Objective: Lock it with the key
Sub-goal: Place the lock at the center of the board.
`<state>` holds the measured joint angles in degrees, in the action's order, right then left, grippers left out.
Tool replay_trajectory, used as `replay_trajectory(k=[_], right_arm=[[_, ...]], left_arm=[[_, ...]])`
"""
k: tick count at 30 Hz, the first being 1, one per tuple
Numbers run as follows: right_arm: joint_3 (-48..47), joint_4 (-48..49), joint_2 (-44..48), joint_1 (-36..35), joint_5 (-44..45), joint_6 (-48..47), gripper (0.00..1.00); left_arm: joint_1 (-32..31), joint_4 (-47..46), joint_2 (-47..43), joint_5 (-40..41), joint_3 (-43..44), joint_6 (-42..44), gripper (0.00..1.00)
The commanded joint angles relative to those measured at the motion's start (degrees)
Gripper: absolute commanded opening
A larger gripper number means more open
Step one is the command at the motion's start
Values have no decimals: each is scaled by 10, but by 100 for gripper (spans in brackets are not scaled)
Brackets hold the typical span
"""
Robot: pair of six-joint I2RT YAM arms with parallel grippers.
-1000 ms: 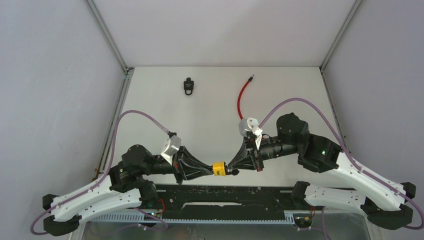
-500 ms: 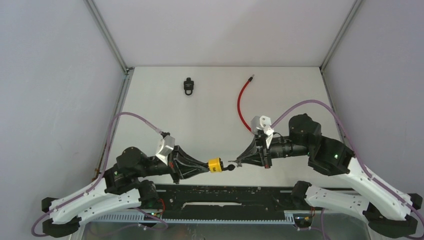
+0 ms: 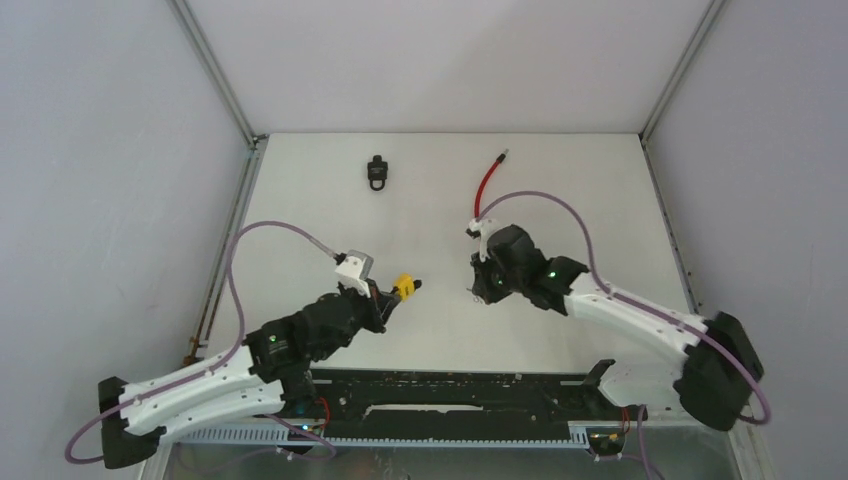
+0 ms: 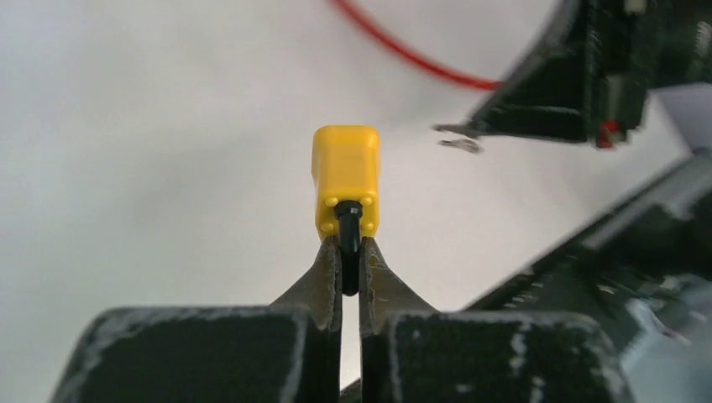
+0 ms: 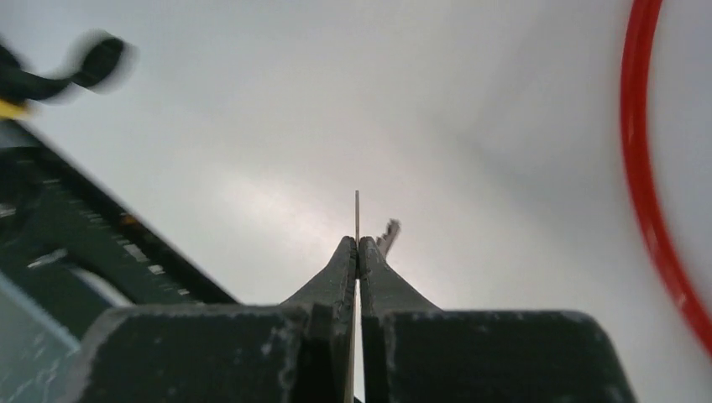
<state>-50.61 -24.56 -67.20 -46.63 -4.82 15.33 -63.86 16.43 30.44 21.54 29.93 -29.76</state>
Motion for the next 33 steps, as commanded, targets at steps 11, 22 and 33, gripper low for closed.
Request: replay_trajectory(k=[11, 22, 33], right_arm=[[111, 211, -139, 2, 81, 201, 8], [111, 167, -116, 4, 155, 202, 39], [111, 97, -47, 39, 169, 181, 41]], left_arm=[[6, -121, 107, 132, -167, -248, 0], [7, -82, 110, 154, -180, -270, 13], [9, -63, 125, 158, -184, -299, 47]])
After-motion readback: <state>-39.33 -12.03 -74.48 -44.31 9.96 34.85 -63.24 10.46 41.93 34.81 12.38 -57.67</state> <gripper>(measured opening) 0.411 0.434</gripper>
